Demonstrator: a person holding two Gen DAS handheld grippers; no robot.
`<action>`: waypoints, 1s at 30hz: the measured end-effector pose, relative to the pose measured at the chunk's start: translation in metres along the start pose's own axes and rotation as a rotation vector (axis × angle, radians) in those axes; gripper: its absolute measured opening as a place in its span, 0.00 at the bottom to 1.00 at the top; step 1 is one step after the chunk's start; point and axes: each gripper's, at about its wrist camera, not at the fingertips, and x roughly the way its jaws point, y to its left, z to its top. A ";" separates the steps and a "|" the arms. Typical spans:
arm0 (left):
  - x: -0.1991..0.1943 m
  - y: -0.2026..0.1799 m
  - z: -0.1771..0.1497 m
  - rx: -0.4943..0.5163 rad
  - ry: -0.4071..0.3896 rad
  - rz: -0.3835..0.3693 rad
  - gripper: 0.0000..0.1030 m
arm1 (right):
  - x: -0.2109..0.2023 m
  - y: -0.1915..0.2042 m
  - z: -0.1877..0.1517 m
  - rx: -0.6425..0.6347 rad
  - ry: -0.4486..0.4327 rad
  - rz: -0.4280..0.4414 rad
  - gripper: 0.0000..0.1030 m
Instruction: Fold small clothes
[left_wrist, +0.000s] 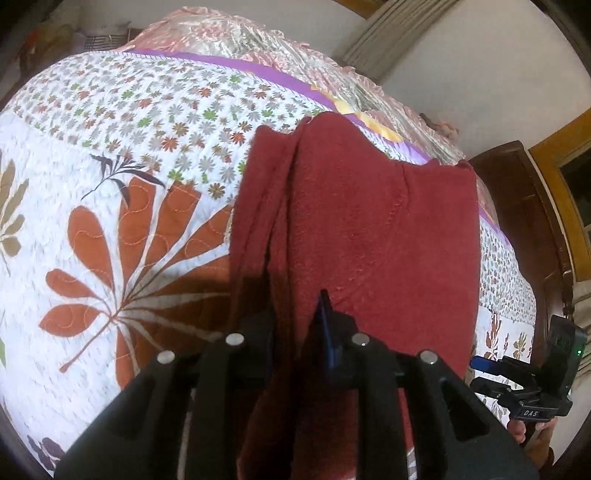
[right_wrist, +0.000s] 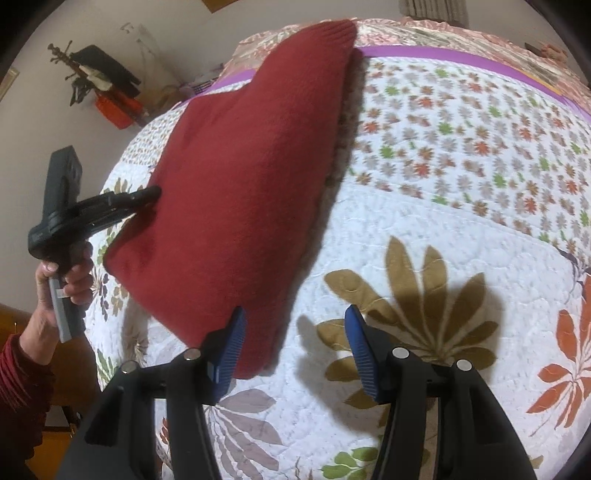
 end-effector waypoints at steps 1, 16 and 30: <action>-0.007 0.000 0.000 0.000 -0.005 0.020 0.29 | 0.002 0.003 -0.004 -0.002 0.002 0.004 0.55; -0.033 -0.010 -0.062 -0.012 0.129 -0.052 0.53 | 0.024 0.026 -0.013 -0.006 0.016 0.014 0.57; -0.060 0.036 -0.069 -0.059 0.040 -0.009 0.05 | 0.043 0.051 -0.010 -0.004 0.027 0.027 0.58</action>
